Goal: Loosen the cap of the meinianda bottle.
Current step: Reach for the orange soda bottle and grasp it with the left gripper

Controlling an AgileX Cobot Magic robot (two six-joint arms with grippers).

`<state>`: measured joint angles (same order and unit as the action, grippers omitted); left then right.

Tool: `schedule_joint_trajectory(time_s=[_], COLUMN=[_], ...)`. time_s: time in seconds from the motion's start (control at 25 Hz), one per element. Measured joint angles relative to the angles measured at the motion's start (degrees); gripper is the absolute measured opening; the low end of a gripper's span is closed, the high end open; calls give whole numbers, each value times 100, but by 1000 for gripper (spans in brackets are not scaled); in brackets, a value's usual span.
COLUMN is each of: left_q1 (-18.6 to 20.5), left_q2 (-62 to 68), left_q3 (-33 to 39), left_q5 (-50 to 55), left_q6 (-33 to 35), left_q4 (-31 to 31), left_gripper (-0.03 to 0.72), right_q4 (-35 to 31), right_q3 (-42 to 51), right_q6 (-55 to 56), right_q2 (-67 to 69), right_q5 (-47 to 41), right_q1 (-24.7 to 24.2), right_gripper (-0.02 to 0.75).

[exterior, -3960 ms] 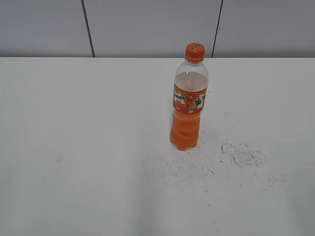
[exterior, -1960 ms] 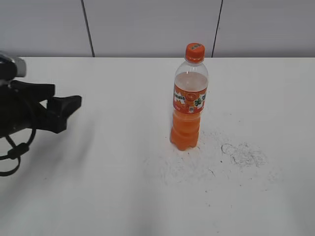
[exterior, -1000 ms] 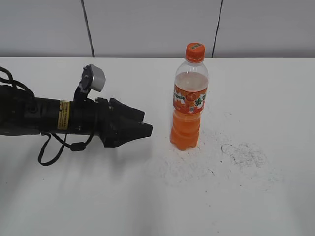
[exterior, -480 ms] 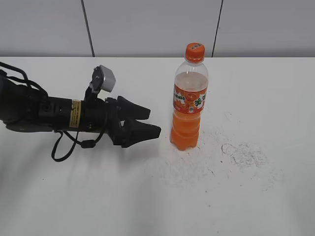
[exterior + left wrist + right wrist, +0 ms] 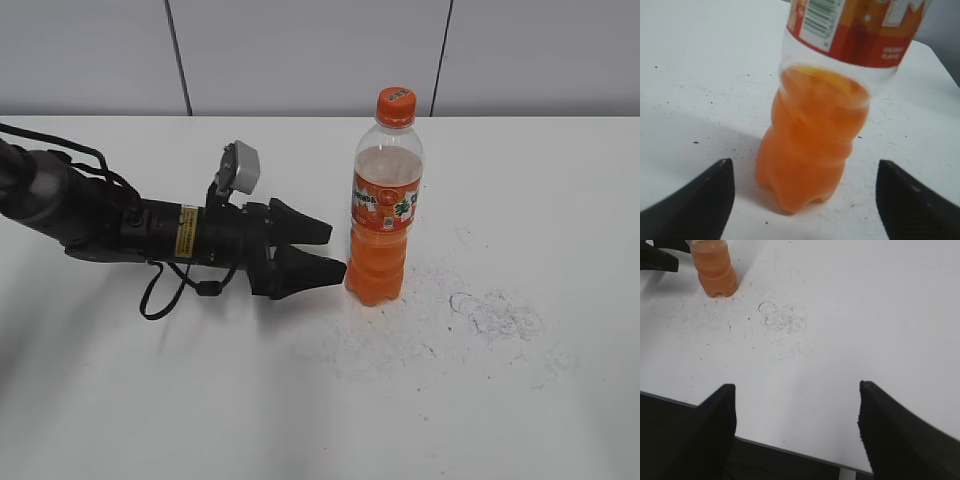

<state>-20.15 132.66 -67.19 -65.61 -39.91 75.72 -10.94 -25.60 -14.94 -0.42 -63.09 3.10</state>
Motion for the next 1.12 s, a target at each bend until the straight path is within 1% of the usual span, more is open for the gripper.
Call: schedule_joint_trajectory(time_s=[0.12, 0.2, 0.36, 0.48, 0.84, 1.12], left_q1=[-116, -260, -552, -676, -775, -928], left_q2=[124, 147, 147, 158, 548, 566], left_q3=[-194, -333, -581, -707, -1146, -1184], left_q5=[5, 40, 444, 667, 550, 541], left_q6=[0, -6, -4, -4, -4, -4], left_q4=[68, 141, 166, 160, -116, -247], left_gripper=[692, 692, 692, 692, 690, 683], right_q4=[0, 0, 0, 0, 0, 0], right_q3=[0, 0, 0, 0, 0, 0], right_q6=[0, 0, 0, 0, 0, 0], right_q2=[0, 0, 0, 0, 0, 0], right_q5=[0, 0, 0, 0, 0, 0], right_q1=[0, 0, 0, 0, 0, 0], right_gripper=[565, 565, 565, 565, 565, 565])
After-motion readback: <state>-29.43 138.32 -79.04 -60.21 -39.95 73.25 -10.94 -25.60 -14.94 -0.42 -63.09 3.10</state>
